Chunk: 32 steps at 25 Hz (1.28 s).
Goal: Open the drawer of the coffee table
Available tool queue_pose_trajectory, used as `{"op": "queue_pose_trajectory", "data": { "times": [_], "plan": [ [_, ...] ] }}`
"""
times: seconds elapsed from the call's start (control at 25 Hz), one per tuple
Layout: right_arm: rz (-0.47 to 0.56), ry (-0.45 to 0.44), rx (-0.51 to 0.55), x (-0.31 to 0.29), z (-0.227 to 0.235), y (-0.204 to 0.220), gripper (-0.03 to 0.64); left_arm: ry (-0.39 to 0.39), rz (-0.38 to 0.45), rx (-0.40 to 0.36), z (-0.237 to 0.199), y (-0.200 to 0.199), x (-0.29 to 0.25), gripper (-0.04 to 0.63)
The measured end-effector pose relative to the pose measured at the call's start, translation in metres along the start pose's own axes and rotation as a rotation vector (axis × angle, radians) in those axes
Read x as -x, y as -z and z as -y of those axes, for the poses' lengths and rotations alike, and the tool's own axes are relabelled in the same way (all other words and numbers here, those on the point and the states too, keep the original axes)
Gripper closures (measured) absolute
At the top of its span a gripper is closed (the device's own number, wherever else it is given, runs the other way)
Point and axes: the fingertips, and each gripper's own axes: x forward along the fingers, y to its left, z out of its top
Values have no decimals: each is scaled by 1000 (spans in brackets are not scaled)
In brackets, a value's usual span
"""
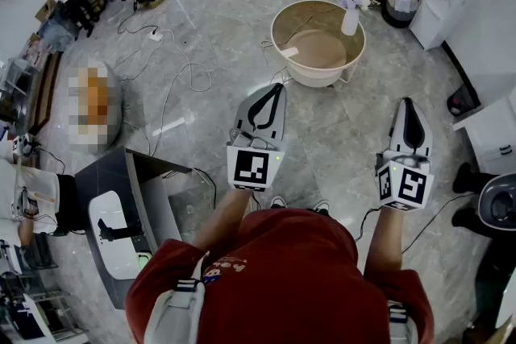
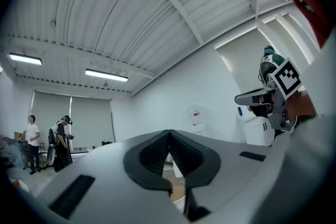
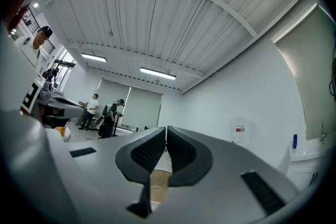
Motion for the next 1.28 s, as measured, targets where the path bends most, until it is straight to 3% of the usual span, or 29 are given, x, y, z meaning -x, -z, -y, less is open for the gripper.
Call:
{"op": "queue_pose_trajectory", "data": {
  "times": [0.92,1.28],
  "plan": [
    [-32,12,-40,-22,-78,22,592,-12,-20,34,-62,43,20,581],
    [-99,-3,-64,-40,-92,56,592,14,-61,49,-67,72,-1,581]
  ]
}}
